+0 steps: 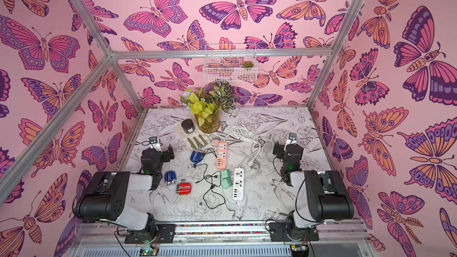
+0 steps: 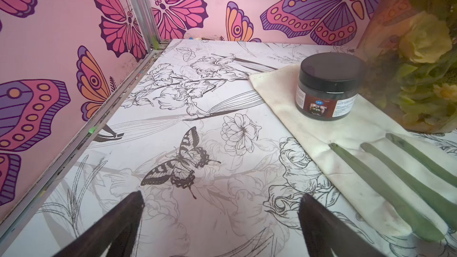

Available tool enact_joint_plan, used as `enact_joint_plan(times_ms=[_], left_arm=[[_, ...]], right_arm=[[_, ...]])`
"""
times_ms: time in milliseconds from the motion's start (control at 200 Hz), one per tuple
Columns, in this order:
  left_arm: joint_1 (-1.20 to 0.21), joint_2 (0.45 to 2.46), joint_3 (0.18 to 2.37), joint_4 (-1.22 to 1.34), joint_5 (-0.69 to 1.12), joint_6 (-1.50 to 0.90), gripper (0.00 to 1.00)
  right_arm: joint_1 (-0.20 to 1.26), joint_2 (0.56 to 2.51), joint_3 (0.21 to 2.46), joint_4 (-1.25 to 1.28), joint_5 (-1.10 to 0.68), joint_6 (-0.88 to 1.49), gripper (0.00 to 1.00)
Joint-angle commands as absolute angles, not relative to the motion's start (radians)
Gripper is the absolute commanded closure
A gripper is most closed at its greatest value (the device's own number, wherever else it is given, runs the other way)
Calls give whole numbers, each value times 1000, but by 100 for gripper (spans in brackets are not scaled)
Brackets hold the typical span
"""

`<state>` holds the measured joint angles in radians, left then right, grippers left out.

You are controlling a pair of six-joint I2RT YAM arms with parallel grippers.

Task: Charge the electric shaver
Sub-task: Pick up the charging cable from the center of the board.

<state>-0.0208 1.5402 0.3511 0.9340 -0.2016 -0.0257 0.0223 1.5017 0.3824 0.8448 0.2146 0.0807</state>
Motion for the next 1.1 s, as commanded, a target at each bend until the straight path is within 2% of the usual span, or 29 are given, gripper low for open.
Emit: enact_joint_plan(times_ms=[0,461,556,656,721,776,846,881,916,961,991,1047,1097], left_arm=[[-25,1547,357,933,-206,-12,0],[-25,1546,357,933,-204,-12,0],[-40,1497,343,933,-216,13,0],[-114,1356,383,767,-399,38,0],[-144,1284,444,650,-515,-16,0],[-144,1212,541,450,-547,-172,0],[-138,1176,702,42,-539,-493,0],[-127,1181,725,4,-547,-615,0],[-100,1192,731,14,-466,-702,0],[-72,1215,757,3,-362,-782,0],[-71,1232,791,-34,-325,-812,0],[-86,1261,853,-121,-278,-870,2],[-106,1301,887,-178,-218,-925,8]], right_arm=[[29,1503,393,826,202,73,1],[29,1503,393,826,202,73,1],[29,1487,401,840,195,62,1],[75,1368,568,466,265,31,1],[80,1314,708,279,260,108,1],[80,1309,821,160,326,303,1],[79,1331,1001,-274,397,673,1],[76,1345,1019,-314,402,793,1],[49,1352,1010,-268,251,793,8],[31,1364,997,-169,55,758,33],[41,1372,1013,-167,10,744,43],[109,1387,1087,-303,60,708,47],[199,1399,1143,-399,140,633,47]])
